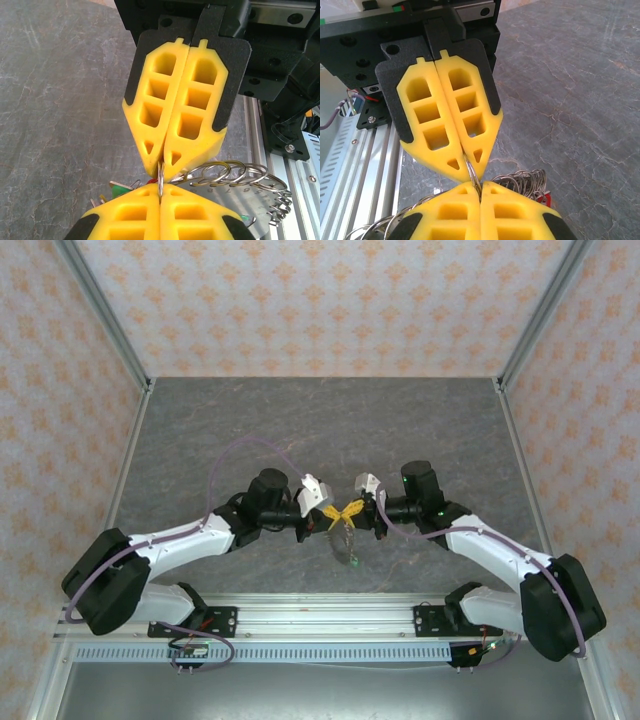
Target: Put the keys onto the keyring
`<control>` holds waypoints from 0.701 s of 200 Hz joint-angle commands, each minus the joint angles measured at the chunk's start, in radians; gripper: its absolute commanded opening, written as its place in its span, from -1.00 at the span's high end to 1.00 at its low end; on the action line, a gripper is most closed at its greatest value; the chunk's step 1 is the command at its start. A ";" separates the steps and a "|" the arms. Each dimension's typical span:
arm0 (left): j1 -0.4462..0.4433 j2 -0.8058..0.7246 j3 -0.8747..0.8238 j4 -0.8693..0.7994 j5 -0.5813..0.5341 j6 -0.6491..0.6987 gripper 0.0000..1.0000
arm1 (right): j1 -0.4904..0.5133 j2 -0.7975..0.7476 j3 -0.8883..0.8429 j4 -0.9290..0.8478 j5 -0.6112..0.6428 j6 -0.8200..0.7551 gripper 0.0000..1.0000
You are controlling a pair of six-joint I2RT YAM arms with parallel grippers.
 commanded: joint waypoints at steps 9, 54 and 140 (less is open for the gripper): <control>-0.007 -0.054 0.072 -0.150 -0.038 0.108 0.68 | 0.002 -0.019 0.058 -0.060 -0.017 -0.068 1.00; -0.009 -0.037 0.160 -0.370 -0.078 0.236 0.56 | 0.006 -0.027 0.116 -0.172 -0.011 -0.143 1.00; -0.013 0.038 0.245 -0.404 -0.031 0.266 0.55 | 0.022 -0.019 0.157 -0.217 -0.003 -0.174 1.00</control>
